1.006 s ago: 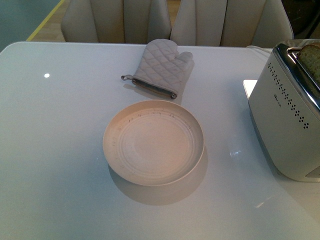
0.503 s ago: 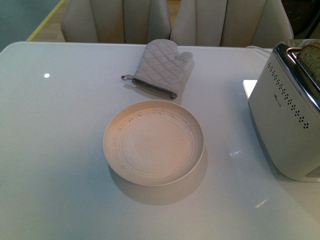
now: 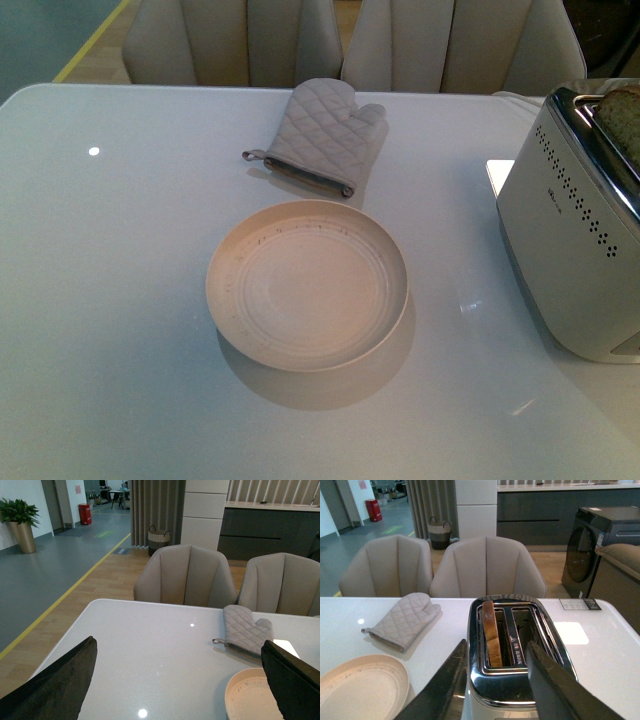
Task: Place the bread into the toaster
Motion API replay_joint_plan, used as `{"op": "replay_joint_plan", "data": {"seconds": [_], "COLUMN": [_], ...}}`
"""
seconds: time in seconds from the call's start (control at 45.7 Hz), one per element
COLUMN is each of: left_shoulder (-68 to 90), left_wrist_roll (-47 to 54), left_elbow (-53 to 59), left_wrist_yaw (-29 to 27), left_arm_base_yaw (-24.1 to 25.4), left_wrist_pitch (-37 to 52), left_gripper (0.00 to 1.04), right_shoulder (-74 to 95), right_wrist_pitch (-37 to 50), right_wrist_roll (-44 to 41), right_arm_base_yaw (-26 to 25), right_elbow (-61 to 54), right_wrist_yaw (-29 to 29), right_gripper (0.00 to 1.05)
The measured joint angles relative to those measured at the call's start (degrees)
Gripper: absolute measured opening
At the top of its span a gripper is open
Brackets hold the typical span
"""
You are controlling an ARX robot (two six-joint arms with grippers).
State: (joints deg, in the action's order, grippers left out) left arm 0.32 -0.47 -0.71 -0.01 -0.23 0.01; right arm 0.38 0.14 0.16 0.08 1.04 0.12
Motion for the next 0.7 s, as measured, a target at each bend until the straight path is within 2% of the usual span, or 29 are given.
{"op": "replay_joint_plan", "data": {"seconds": [0.197,0.372,0.7], "left_shoulder": [0.0,0.0,0.0], "left_wrist_roll": [0.0,0.0,0.0], "left_elbow": [0.0,0.0,0.0], "left_wrist_yaw": [0.0,0.0,0.0], "left_arm_base_yaw": [0.0,0.0,0.0], "left_wrist_pitch": [0.0,0.0,0.0], "left_gripper": [0.98,0.98,0.98], "right_shoulder": [0.0,0.0,0.0], "right_wrist_pitch": [0.0,0.0,0.0], "right_wrist_roll": [0.0,0.0,0.0], "right_arm_base_yaw": [0.0,0.0,0.0], "right_elbow": [0.0,0.0,0.0], "right_wrist_yaw": [0.0,0.0,0.0], "right_gripper": [0.66,0.97,0.96]}}
